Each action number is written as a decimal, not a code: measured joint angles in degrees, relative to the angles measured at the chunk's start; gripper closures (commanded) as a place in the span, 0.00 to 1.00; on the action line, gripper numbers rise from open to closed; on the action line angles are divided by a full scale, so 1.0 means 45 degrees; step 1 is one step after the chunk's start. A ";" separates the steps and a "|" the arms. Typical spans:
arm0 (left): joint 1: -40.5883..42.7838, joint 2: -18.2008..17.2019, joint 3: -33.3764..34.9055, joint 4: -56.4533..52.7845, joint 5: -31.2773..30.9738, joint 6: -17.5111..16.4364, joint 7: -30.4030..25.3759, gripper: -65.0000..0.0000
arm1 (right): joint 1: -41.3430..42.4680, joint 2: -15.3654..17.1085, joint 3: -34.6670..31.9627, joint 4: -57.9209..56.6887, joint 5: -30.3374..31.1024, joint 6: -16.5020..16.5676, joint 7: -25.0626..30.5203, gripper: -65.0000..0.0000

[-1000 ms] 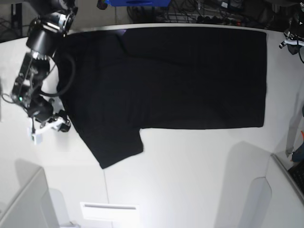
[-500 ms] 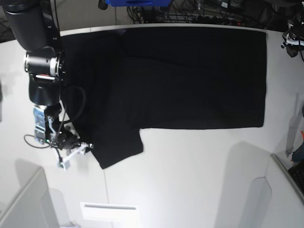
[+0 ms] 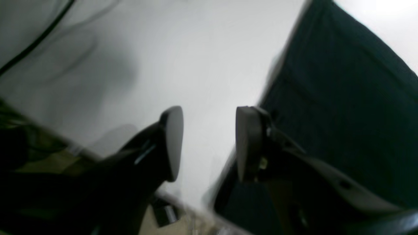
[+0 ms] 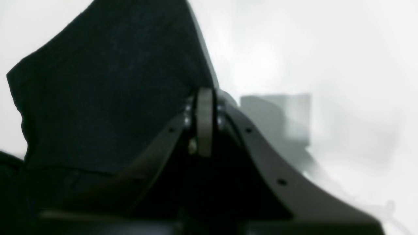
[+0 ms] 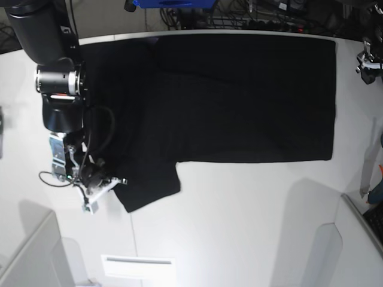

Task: Fold the T-shirt properly
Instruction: 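Grasp the hem corners with both grippers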

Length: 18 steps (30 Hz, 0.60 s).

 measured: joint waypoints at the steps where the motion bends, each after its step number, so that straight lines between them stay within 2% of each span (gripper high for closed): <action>1: -0.0321 -0.0364 0.0345 -0.0423 0.0049 -0.0044 0.0112 0.60 | 0.0000 0.0000 0.0010 0.0000 0.0019 0.0000 -0.0039 1.00; 4: -0.1472 -0.1331 0.1409 -0.1297 -0.0024 -0.0039 0.0039 0.60 | 0.0005 -0.0049 0.0034 0.0005 -0.0015 0.0000 -0.0078 1.00; 10: -0.4614 -0.2186 0.3191 -0.4328 0.0083 0.0044 -0.0015 0.60 | 0.0000 -0.0034 0.0034 0.0000 0.0039 0.0000 -0.0063 1.00; 12: -0.5678 -0.2346 0.4187 -0.5119 0.0869 0.0918 -0.0010 0.60 | 0.0000 -0.0049 0.0034 0.0005 0.0005 0.0005 -0.0068 1.00; 14: -0.6819 -0.2331 0.5183 -0.5790 0.2011 0.1200 -0.0083 0.60 | 0.0000 -0.0024 0.0034 0.0000 0.0078 0.0005 -0.0073 1.00; 16: -0.7757 -0.2176 0.5799 -0.6266 0.2764 0.1001 -0.0087 0.52 | 0.0015 -0.0039 0.0034 0.0005 0.0024 0.0000 -0.0131 1.00; 18: -0.8369 -0.2152 0.6135 -0.6776 0.3385 0.1059 -0.0146 0.40 | 0.0005 -0.0034 0.0034 0.0005 0.0049 0.0000 -0.0112 1.00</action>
